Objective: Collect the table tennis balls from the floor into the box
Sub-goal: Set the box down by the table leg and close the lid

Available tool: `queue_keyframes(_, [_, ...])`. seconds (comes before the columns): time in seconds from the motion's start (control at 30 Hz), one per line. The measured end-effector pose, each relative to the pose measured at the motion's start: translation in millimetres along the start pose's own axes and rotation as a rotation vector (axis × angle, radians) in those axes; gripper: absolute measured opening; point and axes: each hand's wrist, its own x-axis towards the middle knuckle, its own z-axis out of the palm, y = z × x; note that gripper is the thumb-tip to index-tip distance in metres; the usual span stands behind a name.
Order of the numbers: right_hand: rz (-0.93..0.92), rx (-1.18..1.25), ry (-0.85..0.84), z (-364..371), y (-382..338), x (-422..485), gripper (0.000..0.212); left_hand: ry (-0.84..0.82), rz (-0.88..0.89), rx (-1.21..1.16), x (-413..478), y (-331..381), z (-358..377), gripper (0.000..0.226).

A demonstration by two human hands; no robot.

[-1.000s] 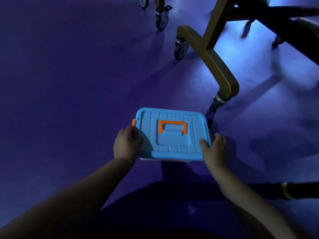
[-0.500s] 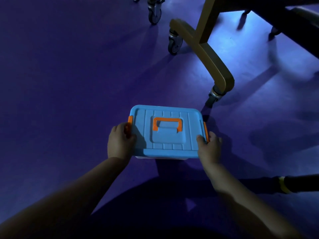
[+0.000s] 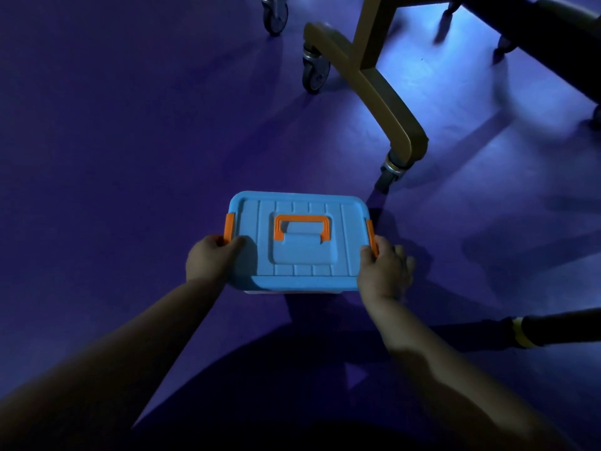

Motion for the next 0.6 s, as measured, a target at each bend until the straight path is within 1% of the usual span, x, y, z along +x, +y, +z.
queue_keyframes(0.1, [-0.015, 0.022, -0.011, 1, 1, 3, 0.035, 0.024, 0.013, 0.055, -3, 3, 1, 0.028])
queue_keyframes(0.2, [0.058, 0.188, -0.031, 1, 8, 7, 0.036, 0.041, 0.018, 0.049, -10, 12, 6, 0.029])
queue_keyframes(0.27, [0.177, 0.34, 0.01, 0, 15, 6, 0.047, 0.017, 0.038, 0.035, -16, 19, 17, 0.03])
queue_keyframes(0.33, [0.347, 0.474, 0.095, -1, 21, 3, 0.065, -0.011, 0.035, -0.004, -24, 28, 34, 0.029])
queue_keyframes(0.4, [0.476, 0.599, 0.197, -4, 25, 3, 0.077, -0.043, 0.011, -0.036, -33, 37, 56, 0.029])
queue_keyframes(0.43, [0.52, 0.655, 0.233, -4, 27, 3, 0.076, -0.064, 0.0, -0.044, -37, 41, 67, 0.029])
queue_keyframes(0.47, [0.563, 0.725, 0.234, -5, 28, 2, 0.069, -0.085, -0.005, -0.047, -43, 45, 78, 0.028])
queue_keyframes(0.53, [0.62, 0.893, 0.128, -6, 30, -3, 0.051, -0.128, 0.002, -0.05, -54, 54, 101, 0.029])
queue_keyframes(0.6, [0.654, 0.985, -0.017, -7, 36, -7, 0.042, -0.184, 0.002, -0.056, -66, 62, 122, 0.032])
